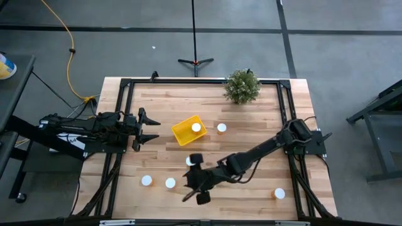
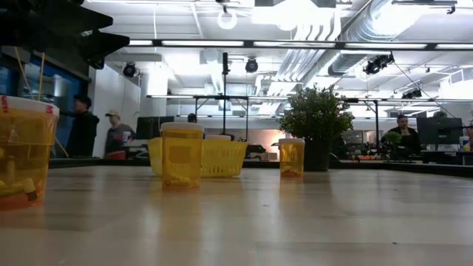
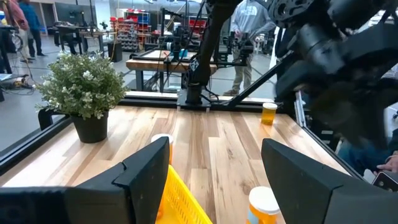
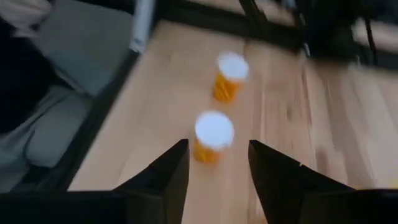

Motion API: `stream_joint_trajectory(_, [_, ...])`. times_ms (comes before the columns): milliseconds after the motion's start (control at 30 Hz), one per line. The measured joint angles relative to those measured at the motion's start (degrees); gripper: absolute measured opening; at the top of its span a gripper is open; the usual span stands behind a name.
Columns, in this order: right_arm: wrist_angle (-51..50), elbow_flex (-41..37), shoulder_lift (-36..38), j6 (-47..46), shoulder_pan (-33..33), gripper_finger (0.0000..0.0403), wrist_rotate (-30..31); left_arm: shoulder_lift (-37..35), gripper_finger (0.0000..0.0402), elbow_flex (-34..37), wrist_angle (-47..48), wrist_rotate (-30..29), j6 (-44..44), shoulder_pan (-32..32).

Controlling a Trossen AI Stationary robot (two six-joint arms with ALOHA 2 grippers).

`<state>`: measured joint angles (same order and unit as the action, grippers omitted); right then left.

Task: Pick and place pill bottles into a basket
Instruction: Put the yellow pill bottle into the bin

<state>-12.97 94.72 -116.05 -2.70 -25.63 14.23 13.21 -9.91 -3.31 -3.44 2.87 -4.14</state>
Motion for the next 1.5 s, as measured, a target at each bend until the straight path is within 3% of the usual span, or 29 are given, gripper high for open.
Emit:
stream_joint_trajectory(167, [7.1,0.0,-0.7,12.6,1.1,0.0142,-4.9,0.0,0.0289,0.0,0.0,0.0,0.0,0.0])
stream_joint_trajectory(333, [17.7,0.0,-4.6,15.6,5.7,0.0138,-20.3,0.0,0.0289,0.0,0.0,0.0,0.0,0.0])
stream_joint_trajectory(400, [21.5,0.0,-7.2,14.8,7.7,0.0138,-23.5,0.0,0.0289,0.0,0.0,0.0,0.0,0.0])
stream_joint_trajectory(600, [25.6,0.0,-8.3,14.0,12.7,0.0138,-23.4,0.0,0.0289,0.0,-0.1,0.0,0.0,0.0])
stream_joint_trajectory(767, [21.5,0.3,-5.3,14.8,15.5,0.0138,-30.7,0.0,0.0289,0.0,-0.2,0.0,0.0,0.0])
stream_joint_trajectory(833, [18.8,-0.6,-5.4,13.7,15.8,0.0138,-31.0,0.0,0.0289,0.0,-0.1,0.0,0.0,0.0])
stream_joint_trajectory(967, [22.4,-7.9,-4.1,11.6,16.1,0.0138,-24.5,0.0,0.0289,0.0,0.0,0.0,0.0,0.0])
stream_joint_trajectory(1167, [35.5,-24.9,10.9,8.9,16.4,0.0138,-16.7,0.0,0.0289,0.0,-0.1,0.0,0.4,0.0])
stream_joint_trajectory(1400, [54.0,-49.6,24.0,8.9,12.7,0.0138,8.1,0.0,0.0289,0.0,-0.2,0.0,0.4,0.0])
stream_joint_trajectory(1500, [61.7,-56.3,25.8,7.1,12.7,0.0138,13.2,0.0,0.0289,0.0,-0.2,0.0,0.4,0.0])
